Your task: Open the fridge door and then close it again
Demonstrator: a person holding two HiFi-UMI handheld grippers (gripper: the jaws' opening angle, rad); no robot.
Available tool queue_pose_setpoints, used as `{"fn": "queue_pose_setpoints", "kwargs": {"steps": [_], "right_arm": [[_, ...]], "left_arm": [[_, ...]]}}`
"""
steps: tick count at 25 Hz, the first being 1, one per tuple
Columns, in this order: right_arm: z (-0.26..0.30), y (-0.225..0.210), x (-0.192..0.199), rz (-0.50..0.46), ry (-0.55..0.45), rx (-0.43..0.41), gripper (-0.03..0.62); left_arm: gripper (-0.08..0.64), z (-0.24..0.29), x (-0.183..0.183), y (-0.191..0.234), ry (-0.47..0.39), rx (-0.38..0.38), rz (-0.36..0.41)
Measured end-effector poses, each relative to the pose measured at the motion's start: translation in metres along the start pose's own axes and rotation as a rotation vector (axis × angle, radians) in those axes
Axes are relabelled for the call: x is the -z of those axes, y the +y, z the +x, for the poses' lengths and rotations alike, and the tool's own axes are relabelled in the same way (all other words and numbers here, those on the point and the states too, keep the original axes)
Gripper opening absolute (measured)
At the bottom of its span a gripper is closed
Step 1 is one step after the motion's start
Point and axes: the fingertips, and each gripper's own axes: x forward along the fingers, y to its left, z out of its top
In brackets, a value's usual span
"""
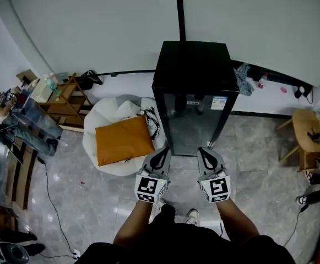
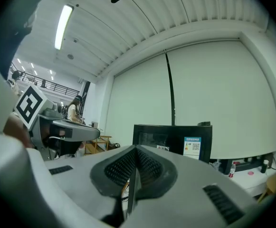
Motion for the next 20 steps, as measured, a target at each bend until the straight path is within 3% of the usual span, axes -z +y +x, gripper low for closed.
{"fn": "queue_pose_setpoints", "kwargs": {"steps": [7,12,20], "right_arm": [[-0.031,0.003,-0.001,-0.005,-0.008,-0.016,0.015],[-0.045,0.003,-0.002,-0.003,-0.011,-0.033,0.015],[-0.055,0.010,0.002,-0.016,-0.025,-0.061,0.015]], "left_arm": [[0.022,-0.021,0.007,-0.027,0.018,-0.019,-0.014],[0.021,-0.028,0.016,-0.043,0.058,-0.031,0.036],[0.022,-0.040,0.027,-0.049,0.071,-0.049,0.017]]}}
